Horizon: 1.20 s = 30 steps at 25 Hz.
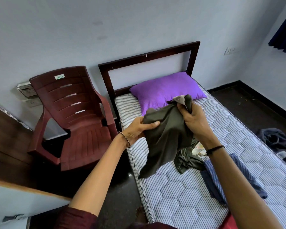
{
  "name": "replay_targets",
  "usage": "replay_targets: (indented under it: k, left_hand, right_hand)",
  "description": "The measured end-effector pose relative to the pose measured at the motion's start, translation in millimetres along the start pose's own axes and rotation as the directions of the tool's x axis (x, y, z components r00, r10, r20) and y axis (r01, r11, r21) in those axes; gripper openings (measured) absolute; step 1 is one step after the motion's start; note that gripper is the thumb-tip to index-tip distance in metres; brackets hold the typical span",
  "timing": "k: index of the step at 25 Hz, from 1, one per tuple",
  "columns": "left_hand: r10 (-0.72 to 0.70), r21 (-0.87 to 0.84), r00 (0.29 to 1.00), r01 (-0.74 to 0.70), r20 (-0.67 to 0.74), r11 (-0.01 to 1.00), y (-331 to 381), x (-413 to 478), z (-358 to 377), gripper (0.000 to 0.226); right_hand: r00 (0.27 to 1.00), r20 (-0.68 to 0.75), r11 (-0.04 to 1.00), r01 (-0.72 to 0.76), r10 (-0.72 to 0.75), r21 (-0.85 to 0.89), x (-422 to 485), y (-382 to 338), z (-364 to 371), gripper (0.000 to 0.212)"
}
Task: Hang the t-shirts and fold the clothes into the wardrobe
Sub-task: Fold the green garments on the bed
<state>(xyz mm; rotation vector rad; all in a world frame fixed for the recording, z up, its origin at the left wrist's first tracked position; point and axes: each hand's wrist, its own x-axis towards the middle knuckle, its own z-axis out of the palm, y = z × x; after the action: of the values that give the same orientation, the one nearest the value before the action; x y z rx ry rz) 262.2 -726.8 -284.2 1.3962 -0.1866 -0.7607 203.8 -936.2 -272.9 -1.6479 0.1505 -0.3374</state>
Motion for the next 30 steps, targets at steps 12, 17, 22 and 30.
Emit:
replay_targets:
  k: [12,17,22,30]
  left_hand:
    - [0.068,-0.305,0.993,-0.095,-0.097,0.948,20.3,1.8,18.7,0.015]
    - [-0.075,-0.279,0.975,0.014,-0.210,0.960,7.1,10.3,7.1,0.038]
    - [-0.178,-0.270,0.980,0.148,-0.093,0.952,-16.3,4.0,-3.2,0.062]
    - [-0.139,0.078,0.975,0.154,-0.174,0.985,-84.8,-2.5,4.9,0.030]
  right_hand:
    - [0.827,0.495,0.722,-0.511,0.266,0.467,-57.9,19.3,2.6,0.038]
    - [0.908,0.304,0.770,-0.410,0.290,0.489,-50.9,19.0,14.5,0.034]
    - [0.949,0.109,0.861,-0.314,0.295,0.399,-48.1,24.7,22.5,0.022]
    - [0.820,0.059,0.746,-0.545,0.569,0.381,-59.0,72.4,9.8,0.019]
